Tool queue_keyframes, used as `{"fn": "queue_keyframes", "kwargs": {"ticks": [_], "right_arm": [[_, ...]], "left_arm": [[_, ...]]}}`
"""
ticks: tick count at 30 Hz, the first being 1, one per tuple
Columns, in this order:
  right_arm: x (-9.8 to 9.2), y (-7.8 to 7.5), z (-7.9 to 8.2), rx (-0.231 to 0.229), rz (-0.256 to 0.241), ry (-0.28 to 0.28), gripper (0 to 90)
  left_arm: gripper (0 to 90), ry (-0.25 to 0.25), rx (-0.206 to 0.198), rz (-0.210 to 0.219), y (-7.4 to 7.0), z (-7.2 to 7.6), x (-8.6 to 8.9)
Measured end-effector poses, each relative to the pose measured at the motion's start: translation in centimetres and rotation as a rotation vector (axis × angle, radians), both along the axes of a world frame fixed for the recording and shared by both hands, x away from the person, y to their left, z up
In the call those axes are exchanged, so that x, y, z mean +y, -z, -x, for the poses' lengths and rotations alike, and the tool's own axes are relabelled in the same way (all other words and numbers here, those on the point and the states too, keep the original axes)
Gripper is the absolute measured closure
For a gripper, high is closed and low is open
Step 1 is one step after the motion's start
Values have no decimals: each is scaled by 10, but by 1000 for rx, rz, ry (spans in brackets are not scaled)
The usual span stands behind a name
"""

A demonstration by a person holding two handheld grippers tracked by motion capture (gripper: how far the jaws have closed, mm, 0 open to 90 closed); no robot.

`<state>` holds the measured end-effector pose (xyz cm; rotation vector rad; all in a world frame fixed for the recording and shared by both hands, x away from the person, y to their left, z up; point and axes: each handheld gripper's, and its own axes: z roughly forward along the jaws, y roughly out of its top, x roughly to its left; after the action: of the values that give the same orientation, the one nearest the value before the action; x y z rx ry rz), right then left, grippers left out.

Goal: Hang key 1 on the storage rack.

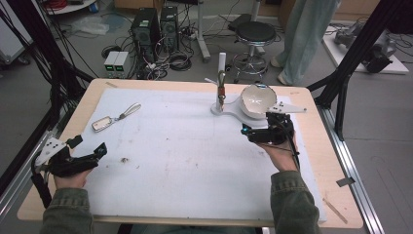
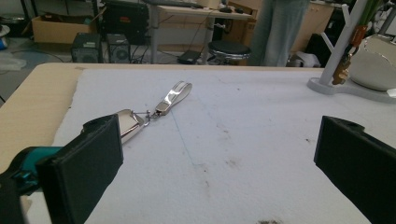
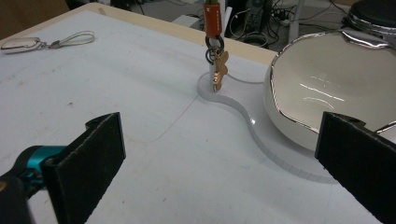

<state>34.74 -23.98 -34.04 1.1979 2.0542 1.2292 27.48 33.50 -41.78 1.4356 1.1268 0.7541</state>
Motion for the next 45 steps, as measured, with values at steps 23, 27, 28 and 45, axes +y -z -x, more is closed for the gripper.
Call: {"fn": "queue_keyframes", "kwargs": {"ticks": [23,27,28,45], "right_arm": [[-20,24,39,-55,-37,28,6],[-23,28,45,-62,-38,30,6],[-24,30,46,-64,-38,26,6],[-35,50,63,-80,-55,44,6]], "left_arm": [[17,-2,-1,3,0,0,0],[17,0,-1,1,0,1,-1],[17,0,0,1,0,1,-1],[17,2,1,-3,0,1,-1]]}}
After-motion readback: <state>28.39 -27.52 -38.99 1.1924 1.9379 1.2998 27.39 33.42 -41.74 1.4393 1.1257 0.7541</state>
